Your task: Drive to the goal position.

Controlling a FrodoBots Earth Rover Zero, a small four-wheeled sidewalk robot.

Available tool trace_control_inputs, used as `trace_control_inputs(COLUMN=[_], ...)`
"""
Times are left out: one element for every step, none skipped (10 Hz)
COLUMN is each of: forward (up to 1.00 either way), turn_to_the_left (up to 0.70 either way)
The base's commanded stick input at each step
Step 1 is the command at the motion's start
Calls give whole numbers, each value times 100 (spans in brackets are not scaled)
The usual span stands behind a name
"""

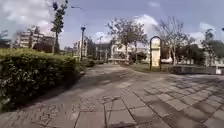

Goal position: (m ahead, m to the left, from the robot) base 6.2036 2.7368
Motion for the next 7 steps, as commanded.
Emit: trace_control_inputs(forward=[70, 70, 70, 70, 70, 70, 70], turn_to_the_left=[0, 0, 0, 0, 0, 0, 0])
